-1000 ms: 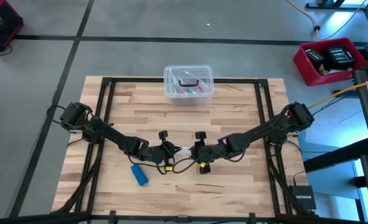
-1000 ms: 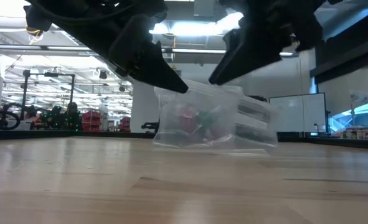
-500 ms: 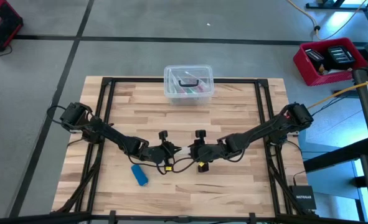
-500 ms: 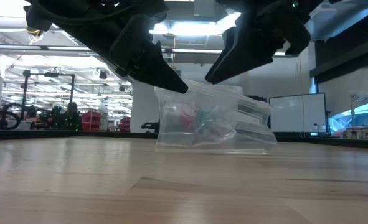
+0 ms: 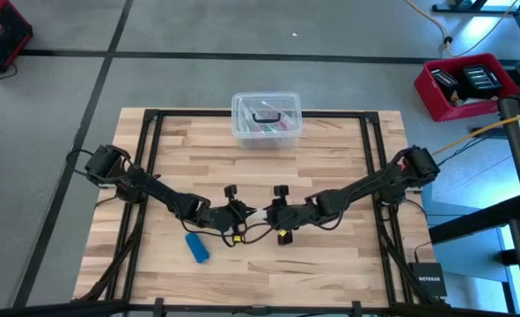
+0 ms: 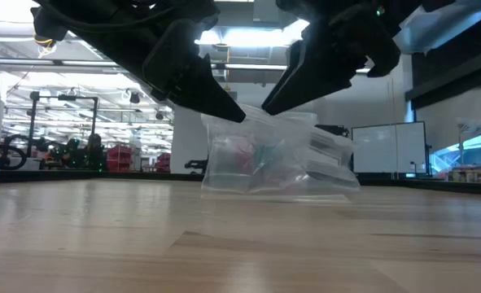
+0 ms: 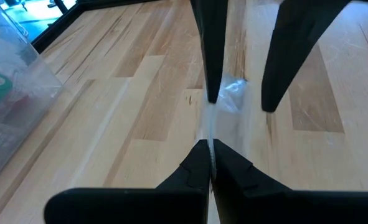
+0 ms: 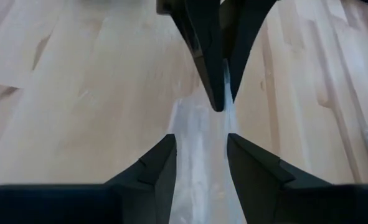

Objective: Roll bandage
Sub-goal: Open the transparent zip bag, then put the rolled blue bandage into the transparent zip bag

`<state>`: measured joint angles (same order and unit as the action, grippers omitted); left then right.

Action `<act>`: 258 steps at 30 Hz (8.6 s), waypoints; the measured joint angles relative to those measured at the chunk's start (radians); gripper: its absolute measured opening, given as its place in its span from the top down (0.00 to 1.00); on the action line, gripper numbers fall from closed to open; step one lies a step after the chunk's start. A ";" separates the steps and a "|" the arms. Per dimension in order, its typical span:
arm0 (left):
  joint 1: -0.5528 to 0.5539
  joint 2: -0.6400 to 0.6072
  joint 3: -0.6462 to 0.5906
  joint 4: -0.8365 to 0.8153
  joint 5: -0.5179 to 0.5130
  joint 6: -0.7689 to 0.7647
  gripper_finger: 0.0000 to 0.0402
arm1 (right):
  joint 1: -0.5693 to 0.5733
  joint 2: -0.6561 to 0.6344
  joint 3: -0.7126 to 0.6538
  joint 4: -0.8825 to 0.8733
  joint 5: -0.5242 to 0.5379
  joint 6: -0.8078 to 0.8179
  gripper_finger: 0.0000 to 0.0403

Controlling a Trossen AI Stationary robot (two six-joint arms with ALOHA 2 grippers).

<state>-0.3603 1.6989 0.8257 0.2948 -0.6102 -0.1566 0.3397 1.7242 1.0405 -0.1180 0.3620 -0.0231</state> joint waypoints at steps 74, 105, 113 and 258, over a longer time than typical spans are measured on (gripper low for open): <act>0.146 -0.035 0.062 -0.139 0.379 -0.465 0.62 | 0.000 0.045 0.021 0.011 0.081 -0.411 1.00; 0.158 0.027 0.063 -0.079 0.432 -0.435 0.73 | 0.034 0.044 0.021 0.047 0.090 -0.430 1.00; 0.158 -0.041 0.063 -0.238 0.137 -0.335 0.97 | 0.041 0.044 0.021 0.037 0.082 -0.343 1.00; -0.026 -0.457 0.063 -1.198 -0.044 -0.752 1.00 | 0.014 0.696 1.003 -0.388 -0.010 -0.221 0.25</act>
<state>-0.3866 1.2423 0.8883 -0.9030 -0.6544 -0.9089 0.3533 2.4207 2.0438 -0.5056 0.3517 -0.2441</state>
